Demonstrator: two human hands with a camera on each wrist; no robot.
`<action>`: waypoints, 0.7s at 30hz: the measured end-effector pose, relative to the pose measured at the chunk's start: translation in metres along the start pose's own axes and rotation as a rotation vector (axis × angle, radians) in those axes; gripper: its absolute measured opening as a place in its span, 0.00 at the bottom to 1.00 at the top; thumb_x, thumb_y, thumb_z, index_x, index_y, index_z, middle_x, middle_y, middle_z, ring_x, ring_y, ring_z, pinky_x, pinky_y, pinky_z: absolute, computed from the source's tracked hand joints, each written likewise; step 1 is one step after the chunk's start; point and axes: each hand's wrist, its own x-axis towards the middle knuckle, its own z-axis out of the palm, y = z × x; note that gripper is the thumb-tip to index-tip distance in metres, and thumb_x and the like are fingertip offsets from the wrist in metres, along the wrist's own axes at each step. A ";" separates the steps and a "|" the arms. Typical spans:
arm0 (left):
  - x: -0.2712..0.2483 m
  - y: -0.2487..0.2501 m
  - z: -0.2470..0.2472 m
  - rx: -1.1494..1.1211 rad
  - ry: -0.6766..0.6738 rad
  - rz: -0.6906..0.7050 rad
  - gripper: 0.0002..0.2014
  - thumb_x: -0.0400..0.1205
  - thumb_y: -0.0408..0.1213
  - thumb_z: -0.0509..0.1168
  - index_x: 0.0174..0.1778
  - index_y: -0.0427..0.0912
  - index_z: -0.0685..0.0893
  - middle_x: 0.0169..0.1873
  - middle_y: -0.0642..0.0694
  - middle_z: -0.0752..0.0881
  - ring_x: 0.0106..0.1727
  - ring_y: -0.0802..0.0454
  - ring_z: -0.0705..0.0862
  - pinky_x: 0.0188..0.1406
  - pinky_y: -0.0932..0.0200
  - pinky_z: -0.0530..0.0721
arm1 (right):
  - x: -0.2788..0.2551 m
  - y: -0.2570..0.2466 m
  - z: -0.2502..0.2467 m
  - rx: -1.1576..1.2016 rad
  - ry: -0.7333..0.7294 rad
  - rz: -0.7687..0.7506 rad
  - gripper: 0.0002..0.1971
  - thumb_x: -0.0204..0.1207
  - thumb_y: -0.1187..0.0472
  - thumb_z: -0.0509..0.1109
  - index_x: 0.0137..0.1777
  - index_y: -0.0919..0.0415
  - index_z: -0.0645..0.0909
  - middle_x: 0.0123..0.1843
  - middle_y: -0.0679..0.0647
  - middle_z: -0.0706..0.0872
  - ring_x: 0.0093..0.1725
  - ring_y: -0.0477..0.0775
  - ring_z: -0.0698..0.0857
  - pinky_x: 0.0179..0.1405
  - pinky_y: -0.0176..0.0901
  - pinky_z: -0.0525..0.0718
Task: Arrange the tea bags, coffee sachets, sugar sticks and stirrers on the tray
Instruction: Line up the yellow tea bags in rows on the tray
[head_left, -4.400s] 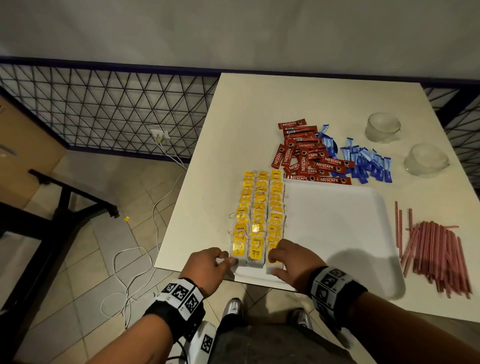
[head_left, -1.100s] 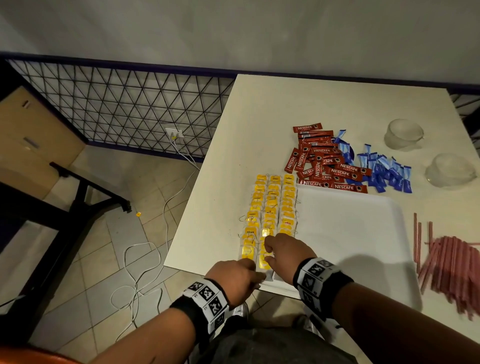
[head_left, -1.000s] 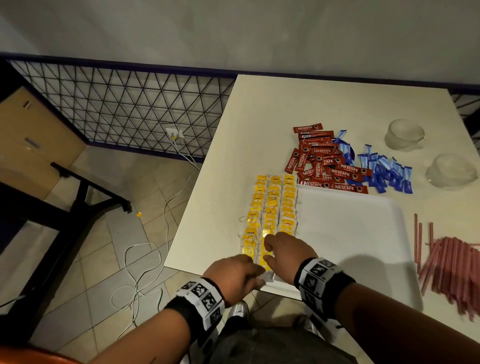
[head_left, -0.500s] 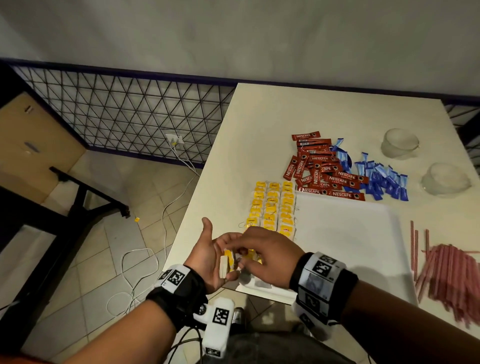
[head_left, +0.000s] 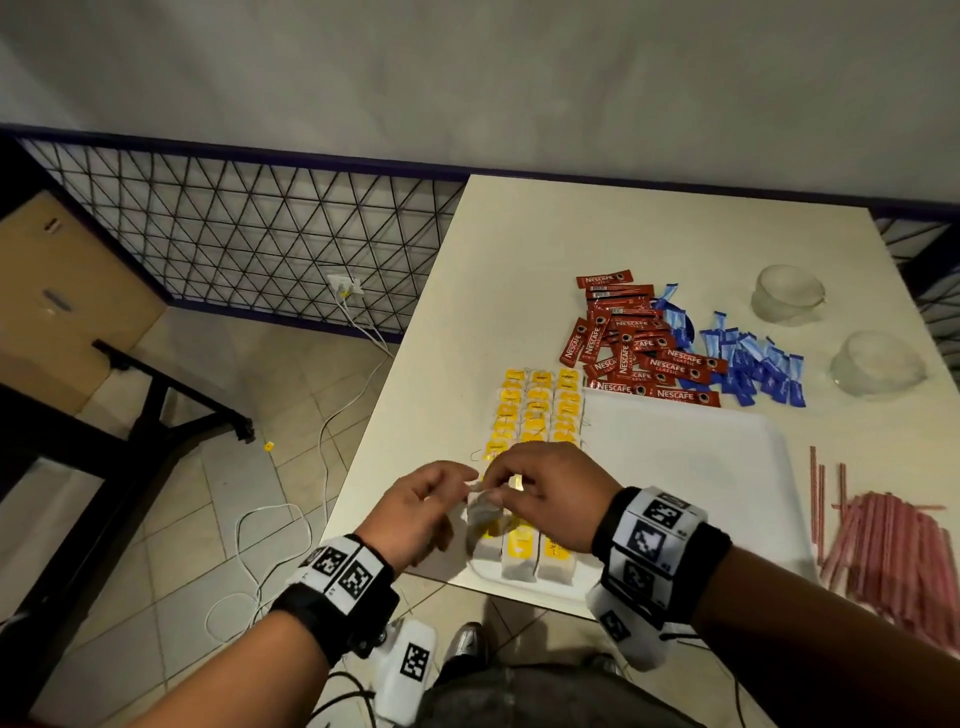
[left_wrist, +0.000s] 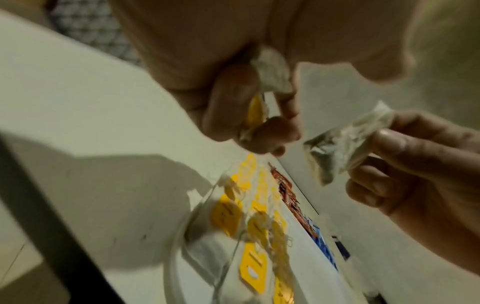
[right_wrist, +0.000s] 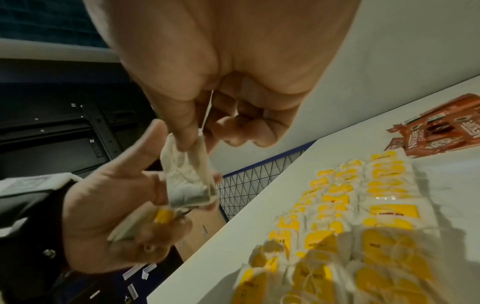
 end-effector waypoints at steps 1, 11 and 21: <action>0.000 0.002 -0.001 0.050 0.009 0.099 0.19 0.66 0.63 0.72 0.45 0.55 0.88 0.44 0.45 0.88 0.26 0.50 0.80 0.19 0.65 0.70 | 0.000 0.000 -0.001 0.021 0.013 0.025 0.05 0.79 0.53 0.69 0.50 0.49 0.86 0.42 0.36 0.80 0.33 0.36 0.75 0.37 0.28 0.68; 0.004 -0.001 0.007 0.274 0.012 0.270 0.10 0.69 0.47 0.74 0.38 0.45 0.90 0.35 0.50 0.83 0.30 0.59 0.78 0.33 0.60 0.77 | 0.000 -0.001 0.005 0.253 0.132 0.193 0.08 0.76 0.59 0.73 0.38 0.45 0.81 0.38 0.40 0.83 0.41 0.40 0.80 0.40 0.34 0.75; -0.005 0.011 0.016 0.782 0.231 0.554 0.20 0.66 0.61 0.70 0.41 0.48 0.85 0.36 0.61 0.78 0.38 0.74 0.77 0.35 0.81 0.68 | 0.001 -0.005 0.016 0.259 0.203 0.322 0.10 0.76 0.56 0.70 0.34 0.50 0.75 0.29 0.45 0.77 0.29 0.42 0.75 0.33 0.38 0.74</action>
